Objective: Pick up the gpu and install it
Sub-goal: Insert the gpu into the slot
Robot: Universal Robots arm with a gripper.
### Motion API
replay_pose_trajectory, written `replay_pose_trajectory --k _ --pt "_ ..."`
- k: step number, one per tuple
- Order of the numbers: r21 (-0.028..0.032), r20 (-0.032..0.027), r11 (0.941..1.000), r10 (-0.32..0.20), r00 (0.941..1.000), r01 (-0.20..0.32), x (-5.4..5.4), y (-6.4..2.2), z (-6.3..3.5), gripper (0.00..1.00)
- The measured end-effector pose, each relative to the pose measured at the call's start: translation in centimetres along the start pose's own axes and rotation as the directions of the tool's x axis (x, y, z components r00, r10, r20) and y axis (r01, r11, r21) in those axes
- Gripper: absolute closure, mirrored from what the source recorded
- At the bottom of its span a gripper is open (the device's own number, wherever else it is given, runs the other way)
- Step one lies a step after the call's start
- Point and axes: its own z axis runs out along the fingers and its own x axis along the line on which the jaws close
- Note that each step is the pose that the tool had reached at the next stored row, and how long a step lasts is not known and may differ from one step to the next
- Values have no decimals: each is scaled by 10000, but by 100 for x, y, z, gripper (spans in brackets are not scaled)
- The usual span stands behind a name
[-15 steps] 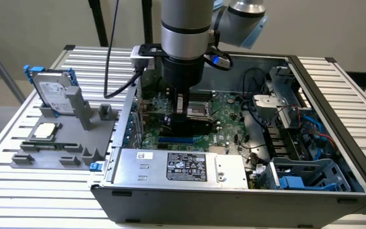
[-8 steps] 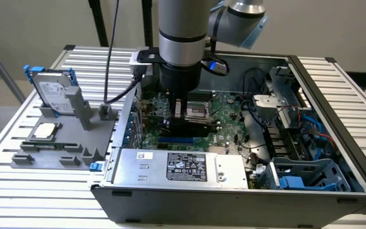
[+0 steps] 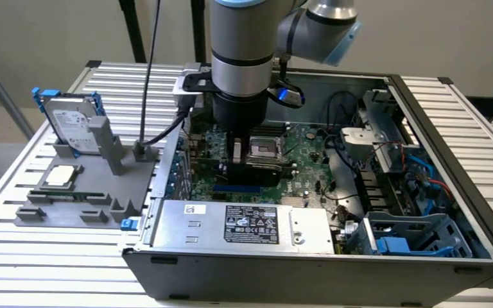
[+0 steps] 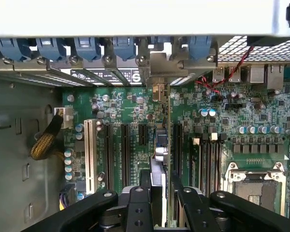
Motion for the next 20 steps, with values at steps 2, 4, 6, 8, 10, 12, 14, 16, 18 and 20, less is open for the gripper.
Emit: replay_pose_trajectory --k 2,4,6,8,10,12,14,16,18,20 --pt "0 1 10000 1 10000 -1 0 1 0 73" --pt "-1 4 10000 2 10000 -2 -1 1 5 73" --pt "-3 4 10000 3 10000 -3 0 6 10 73" --pt "-7 3 10000 2 10000 -2 0 13 13 73" --pt "-20 4 10000 0 10000 0 0 15 17 73" --pt "-65 3 10000 -1 10000 1 0 15 21 73" --pt "-129 0 9999 0 10000 0 0 16 26 73" --pt "-161 -2 9999 0 10000 0 0 16 33 73" --pt "-177 -4 9998 -3 10000 3 0 15 40 73" --pt "-185 -3 9998 -5 10000 5 0 15 50 73"
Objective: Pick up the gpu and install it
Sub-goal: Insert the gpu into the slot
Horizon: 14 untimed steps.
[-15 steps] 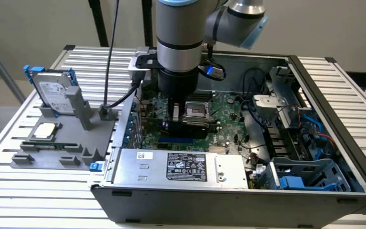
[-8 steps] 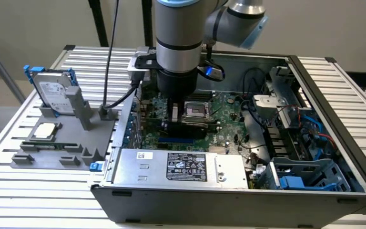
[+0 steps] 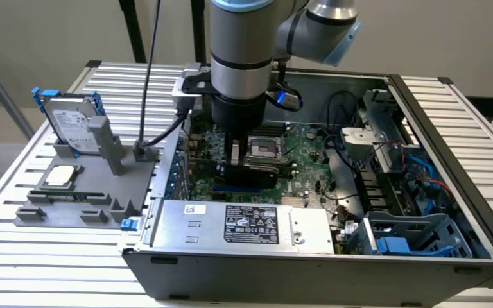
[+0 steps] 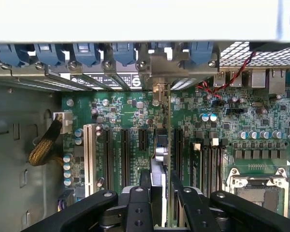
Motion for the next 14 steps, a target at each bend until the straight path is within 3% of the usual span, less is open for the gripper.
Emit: replay_pose_trajectory --k 14 --pt "0 1 10000 -70 10000 70 0 -9 -15 73"
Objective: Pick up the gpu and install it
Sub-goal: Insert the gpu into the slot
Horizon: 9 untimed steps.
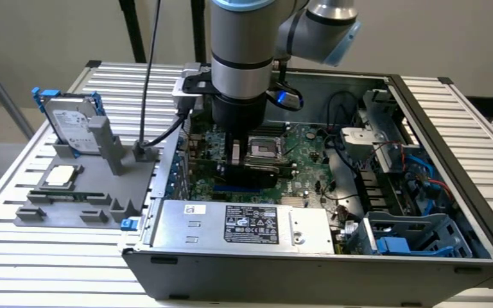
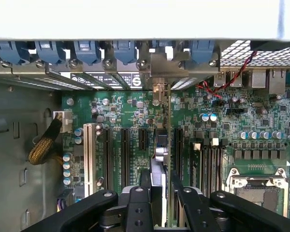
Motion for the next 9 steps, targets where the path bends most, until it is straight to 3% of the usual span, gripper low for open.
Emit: replay_pose_trajectory --k 2,9 --pt "11 -1 10000 -5 10000 5 0 0 -1 73" --pt "148 -49 9999 -10 10000 11 0 0 2 73"
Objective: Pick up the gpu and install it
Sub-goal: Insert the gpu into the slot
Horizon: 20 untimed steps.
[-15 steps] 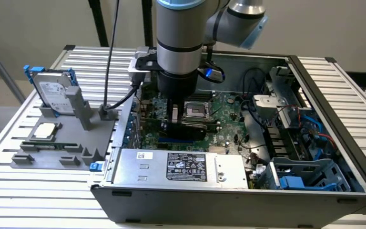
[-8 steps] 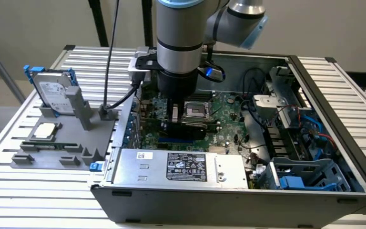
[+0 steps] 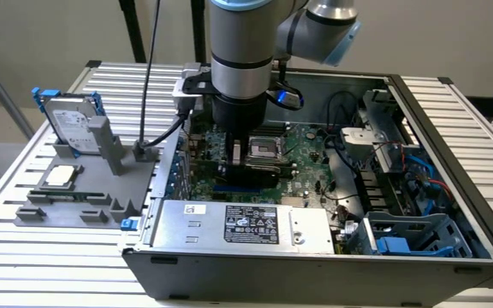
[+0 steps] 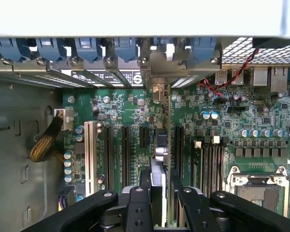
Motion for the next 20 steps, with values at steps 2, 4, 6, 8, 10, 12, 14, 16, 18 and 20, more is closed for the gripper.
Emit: replay_pose_trajectory --k 2,4,6,8,10,12,14,16,18,20 --pt "5 -7 10000 -1 10000 1 0 2 8 73" --pt "4 -14 10000 1 10000 -1 1 7 12 73" --pt "6 -10 10000 0 10000 0 0 8 15 73" --pt "7 -9 10000 -1 10000 1 -1 8 17 73" --pt "7 -8 10000 0 10000 0 -3 9 18 73" --pt "6 -10 10000 0 10000 0 -4 9 19 73" --pt "6 -9 10000 0 10000 0 -5 9 21 73" --pt "5 -10 10000 8 10000 -8 -7 11 21 73" --pt "4 -10 10000 11 10000 -11 -8 16 21 73" --pt "5 -9 10000 12 10000 -12 -8 23 22 73"
